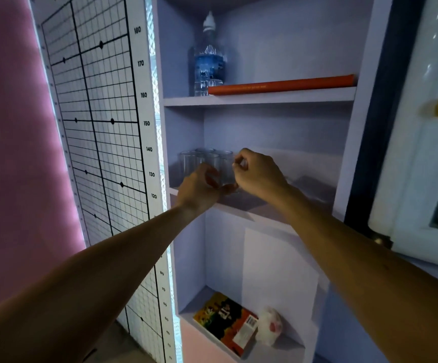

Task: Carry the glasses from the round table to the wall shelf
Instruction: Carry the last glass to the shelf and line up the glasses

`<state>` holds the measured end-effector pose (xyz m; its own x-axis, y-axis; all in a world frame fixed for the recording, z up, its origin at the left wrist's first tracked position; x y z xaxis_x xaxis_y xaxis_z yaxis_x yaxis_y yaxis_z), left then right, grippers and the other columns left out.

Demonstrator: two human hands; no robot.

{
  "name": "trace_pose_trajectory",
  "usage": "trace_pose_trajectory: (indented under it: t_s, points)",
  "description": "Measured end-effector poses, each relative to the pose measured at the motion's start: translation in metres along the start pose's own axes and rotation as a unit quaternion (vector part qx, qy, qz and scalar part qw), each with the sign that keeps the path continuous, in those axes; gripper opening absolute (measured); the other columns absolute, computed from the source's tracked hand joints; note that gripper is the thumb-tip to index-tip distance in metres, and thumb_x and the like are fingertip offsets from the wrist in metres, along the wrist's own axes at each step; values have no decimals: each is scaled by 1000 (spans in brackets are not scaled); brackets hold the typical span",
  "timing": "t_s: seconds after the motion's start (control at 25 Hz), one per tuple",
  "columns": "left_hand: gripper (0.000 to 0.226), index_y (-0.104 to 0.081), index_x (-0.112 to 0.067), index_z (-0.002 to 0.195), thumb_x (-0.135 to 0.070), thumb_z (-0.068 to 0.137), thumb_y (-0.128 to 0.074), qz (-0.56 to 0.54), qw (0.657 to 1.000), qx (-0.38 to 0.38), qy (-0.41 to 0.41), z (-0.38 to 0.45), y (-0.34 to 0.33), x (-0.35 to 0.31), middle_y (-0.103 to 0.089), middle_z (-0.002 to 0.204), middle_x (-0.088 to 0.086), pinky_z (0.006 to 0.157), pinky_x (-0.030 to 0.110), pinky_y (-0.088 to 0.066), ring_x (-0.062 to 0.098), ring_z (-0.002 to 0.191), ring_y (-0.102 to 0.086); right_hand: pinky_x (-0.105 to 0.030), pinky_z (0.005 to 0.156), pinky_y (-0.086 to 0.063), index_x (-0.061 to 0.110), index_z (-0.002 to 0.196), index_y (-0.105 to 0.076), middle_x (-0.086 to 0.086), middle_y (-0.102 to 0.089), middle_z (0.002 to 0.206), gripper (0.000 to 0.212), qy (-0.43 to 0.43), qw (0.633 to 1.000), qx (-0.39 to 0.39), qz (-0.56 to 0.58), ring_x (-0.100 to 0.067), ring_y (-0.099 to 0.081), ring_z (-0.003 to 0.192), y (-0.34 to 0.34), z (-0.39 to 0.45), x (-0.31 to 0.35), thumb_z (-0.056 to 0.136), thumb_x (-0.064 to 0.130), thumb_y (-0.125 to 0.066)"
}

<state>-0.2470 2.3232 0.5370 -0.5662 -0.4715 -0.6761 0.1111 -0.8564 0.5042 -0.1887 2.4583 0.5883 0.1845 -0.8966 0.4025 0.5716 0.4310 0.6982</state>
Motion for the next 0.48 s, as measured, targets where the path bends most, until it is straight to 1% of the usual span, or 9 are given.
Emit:
trace_pose_trajectory:
  t_s: [0.08,0.12,0.16,0.2,0.24,0.28,0.36,0.48]
  points:
    - [53,-58,-23,98,-61,66,-78,42,999,12,-24,9,-5,0,-73,92,-4,67,30,-57,16,82,-70,-37,78,-56,21,106,-59,-5,-68,101,14,-9,1000,1,-3,-24,-62,86,-5,6,-5,95,27,-52]
    - [51,-57,-23,95,-63,68,-76,68,997,17,-35,13,-7,0,-72,91,-3,61,26,-53,15,79,-69,-36,77,-56,21,107,-59,-5,-68,102,15,-12,1000,4,-4,-23,-62,85,-8,8,-7,95,27,-52]
    - [48,-56,-24,91,-63,71,-74,91,995,20,-44,17,-9,1,-72,89,-3,55,21,-46,15,76,-67,-36,77,-56,21,107,-59,-5,-68,103,15,-13,1000,7,-5,-23,-62,85,-11,10,-8,95,27,-52]
    - [45,-54,-25,87,-63,73,-72,109,992,18,-54,19,-10,0,-70,87,-4,51,18,-39,14,73,-64,-36,77,-56,21,108,-58,-5,-68,103,15,-14,1000,7,-3,-22,-62,86,-13,11,-8,96,27,-52]
    - [42,-52,-26,86,-62,75,-71,120,991,13,-65,21,-10,-1,-69,85,-5,51,16,-35,13,72,-62,-36,78,-56,21,109,-58,-5,-68,104,16,-15,1000,3,1,-22,-62,86,-14,13,-9,96,28,-53]
    - [40,-53,-26,86,-61,77,-70,124,989,7,-75,22,-10,-1,-67,84,-5,53,16,-36,12,72,-60,-36,77,-56,22,110,-58,-5,-68,103,17,-17,1000,-3,4,-22,-63,86,-14,15,-11,96,29,-54]
    - [36,-59,-24,92,-57,81,-68,122,988,-5,-93,21,-11,-1,-66,86,-7,62,19,-42,10,73,-60,-35,76,-56,23,114,-56,-4,-68,99,20,-25,999,-18,12,-21,-63,85,-14,16,-15,95,31,-56]
    - [29,-64,-23,100,-48,85,-68,111,987,-17,-114,21,-11,3,-72,93,-7,69,23,-51,10,78,-65,-40,76,-59,25,119,-52,-5,-67,89,29,-38,998,-32,25,-21,-64,78,-17,18,-21,92,25,-61]
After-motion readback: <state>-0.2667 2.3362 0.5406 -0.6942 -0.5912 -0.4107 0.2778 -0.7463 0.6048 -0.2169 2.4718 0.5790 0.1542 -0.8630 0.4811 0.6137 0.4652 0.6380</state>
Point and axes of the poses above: each hand's wrist, its own z-axis towards the middle knuckle, its own y-axis out of the back of the hand, x = y × z, the point moved 10 cm from there along z, towards the middle knuckle
